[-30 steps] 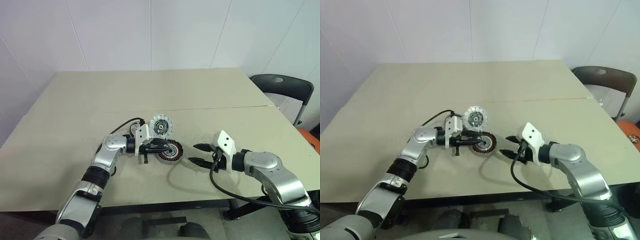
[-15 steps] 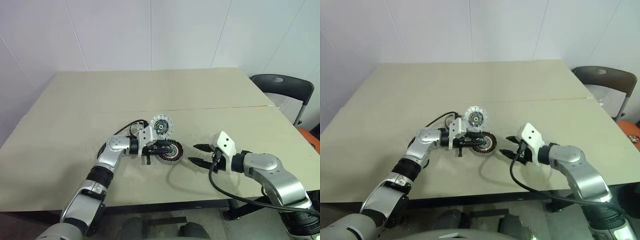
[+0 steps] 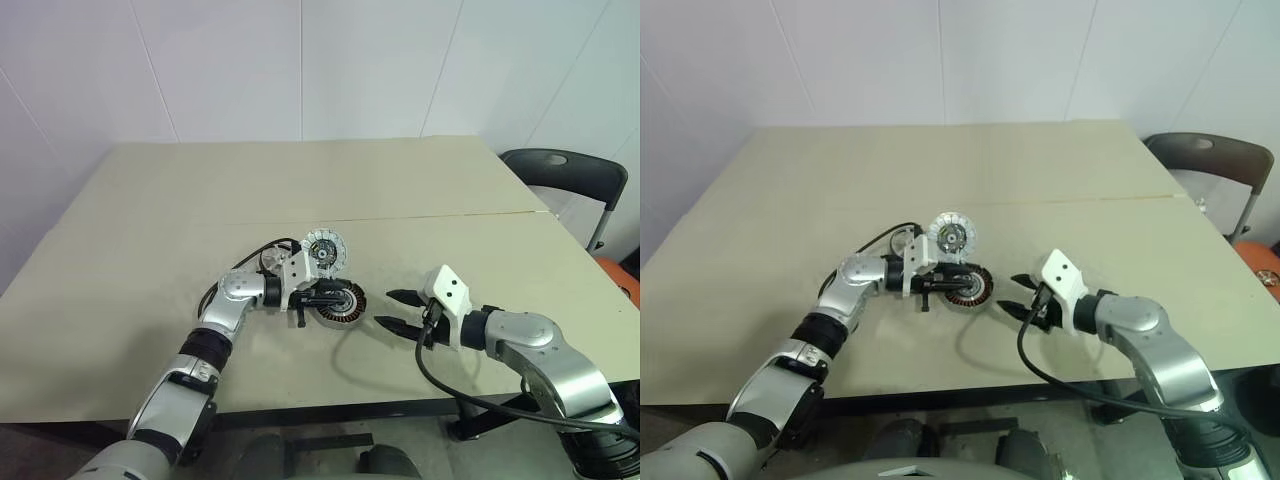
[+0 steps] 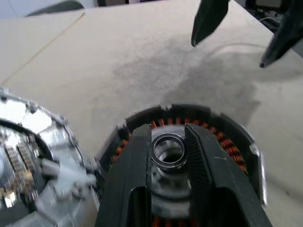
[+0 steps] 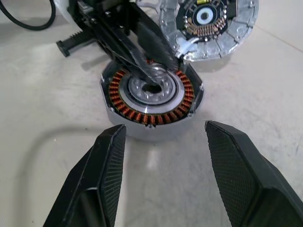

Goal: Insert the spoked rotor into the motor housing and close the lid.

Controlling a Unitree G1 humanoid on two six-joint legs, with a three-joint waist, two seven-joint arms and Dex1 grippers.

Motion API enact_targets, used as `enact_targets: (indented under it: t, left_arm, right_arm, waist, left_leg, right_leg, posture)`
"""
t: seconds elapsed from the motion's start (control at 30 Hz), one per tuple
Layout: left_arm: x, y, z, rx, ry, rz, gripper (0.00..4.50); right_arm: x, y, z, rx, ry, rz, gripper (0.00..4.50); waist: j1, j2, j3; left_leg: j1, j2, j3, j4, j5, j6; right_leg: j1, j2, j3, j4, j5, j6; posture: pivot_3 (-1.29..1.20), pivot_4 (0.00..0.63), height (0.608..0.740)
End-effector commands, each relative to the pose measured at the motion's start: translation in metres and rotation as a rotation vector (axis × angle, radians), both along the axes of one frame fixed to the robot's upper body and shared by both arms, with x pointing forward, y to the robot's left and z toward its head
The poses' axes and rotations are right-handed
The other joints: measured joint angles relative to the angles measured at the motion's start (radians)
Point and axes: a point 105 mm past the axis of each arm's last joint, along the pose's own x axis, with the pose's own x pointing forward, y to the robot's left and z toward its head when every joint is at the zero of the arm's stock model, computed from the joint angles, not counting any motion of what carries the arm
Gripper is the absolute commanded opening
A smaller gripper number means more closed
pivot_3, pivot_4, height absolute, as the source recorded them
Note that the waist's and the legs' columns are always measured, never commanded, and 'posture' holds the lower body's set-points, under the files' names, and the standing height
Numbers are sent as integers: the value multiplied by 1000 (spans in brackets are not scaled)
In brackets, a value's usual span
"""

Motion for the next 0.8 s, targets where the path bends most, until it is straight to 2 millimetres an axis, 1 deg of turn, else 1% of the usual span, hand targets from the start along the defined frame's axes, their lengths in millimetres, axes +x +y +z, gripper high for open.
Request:
enact_targets:
  t: [0.03, 0.8]
  left_arm:
    - [4, -5, 9, -11, -44, -6, 692]
    - [4, 0, 5, -2, -37, -1, 692]
  right_arm:
    - [0, 1, 12, 17, -48, -1, 2820]
    - [2, 1, 13, 20, -53, -5, 2820]
  waist:
    - [0, 0, 0]
    - [0, 0, 0]
  left_leg:
    - [0, 0, 0, 0, 0, 0]
    - [0, 0, 0, 1, 0, 0]
  right_leg:
    - [0, 0, 0, 0, 0, 0]
    - [0, 0, 0, 1, 0, 1]
  posture:
    - [0, 0, 740]
    - [0, 0, 740]
